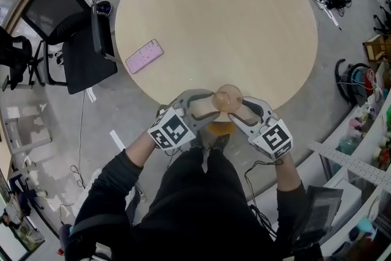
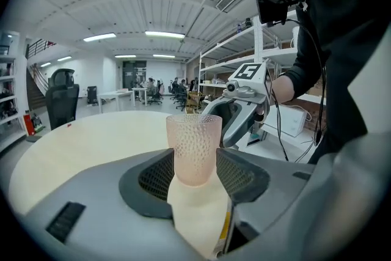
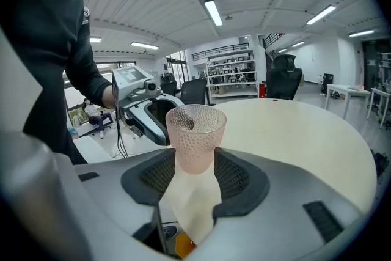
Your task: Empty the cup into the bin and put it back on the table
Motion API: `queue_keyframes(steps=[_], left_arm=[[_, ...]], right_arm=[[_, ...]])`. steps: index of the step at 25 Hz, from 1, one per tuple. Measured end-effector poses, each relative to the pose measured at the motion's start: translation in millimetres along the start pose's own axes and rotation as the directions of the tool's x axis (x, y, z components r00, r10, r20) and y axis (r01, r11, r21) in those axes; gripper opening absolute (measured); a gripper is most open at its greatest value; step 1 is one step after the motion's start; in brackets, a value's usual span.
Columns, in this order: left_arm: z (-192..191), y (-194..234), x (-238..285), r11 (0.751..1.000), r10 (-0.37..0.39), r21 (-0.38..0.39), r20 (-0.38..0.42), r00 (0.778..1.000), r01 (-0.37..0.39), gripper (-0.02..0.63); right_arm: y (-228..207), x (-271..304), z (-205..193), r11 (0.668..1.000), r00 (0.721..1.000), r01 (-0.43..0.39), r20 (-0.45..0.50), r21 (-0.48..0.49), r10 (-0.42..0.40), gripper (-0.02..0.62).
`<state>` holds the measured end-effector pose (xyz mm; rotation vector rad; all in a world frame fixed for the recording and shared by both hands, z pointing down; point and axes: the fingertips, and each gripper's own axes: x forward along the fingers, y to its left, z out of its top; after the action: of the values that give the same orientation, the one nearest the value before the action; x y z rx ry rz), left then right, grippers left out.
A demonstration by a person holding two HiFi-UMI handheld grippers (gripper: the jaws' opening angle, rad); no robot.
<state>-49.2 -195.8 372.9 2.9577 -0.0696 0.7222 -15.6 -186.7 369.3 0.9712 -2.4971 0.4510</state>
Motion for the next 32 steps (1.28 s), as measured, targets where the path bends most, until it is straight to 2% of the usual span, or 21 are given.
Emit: queue_keyframes(steps=[6, 9, 12, 15, 20, 25, 28, 32], left_arm=[[36.4, -39.4, -5.0, 0.995, -0.086, -0.034, 0.144, 0.986, 0.092, 0.215], [39.6, -62.5, 1.8, 0.985, -0.141, -0.073, 0.176, 0.974, 0.156, 0.215], [45.3, -84.8, 0.9, 0.973, -0.174, -0.116, 0.202, 0.964, 0.200, 0.215], [55.0, -102.6, -3.1, 0.964, -0.179, -0.151, 0.231, 0.956, 0.218, 0.215], [66.9, -135.1, 2.4, 0.948, -0.135, -0.245, 0.270, 0.953, 0.204, 0.215], [65.5, -180.5, 31.7, 0.906, -0.031, -0.390, 0.324, 0.946, 0.163, 0.215], [58.6, -207.5, 51.5, 0.879, 0.011, -0.451, 0.342, 0.940, 0.154, 0.215], [39.4, -227.3, 66.0, 0.850, 0.056, -0.509, 0.344, 0.937, 0.137, 0.215]], right_arm=[[24.1, -48.7, 11.6, 0.998, 0.997, 0.059, 0.052, 0.028, -0.060, 0.195], [35.4, -70.4, 2.8, 0.995, 0.995, 0.088, 0.050, 0.047, -0.090, 0.196], [49.3, -90.0, -3.4, 0.992, 0.992, 0.080, 0.085, 0.097, -0.088, 0.195], [60.2, -107.9, -6.3, 0.985, 0.984, 0.038, 0.166, 0.166, -0.066, 0.196], [72.4, -140.4, -18.3, 0.957, 0.952, -0.047, 0.304, 0.285, -0.044, 0.196], [78.0, -182.4, -57.8, 0.907, 0.915, -0.131, 0.400, 0.400, -0.045, 0.196], [82.7, -204.0, -86.4, 0.873, 0.899, -0.163, 0.434, 0.459, -0.061, 0.196], [89.4, -209.1, -118.0, 0.841, 0.892, -0.196, 0.447, 0.504, -0.059, 0.196]])
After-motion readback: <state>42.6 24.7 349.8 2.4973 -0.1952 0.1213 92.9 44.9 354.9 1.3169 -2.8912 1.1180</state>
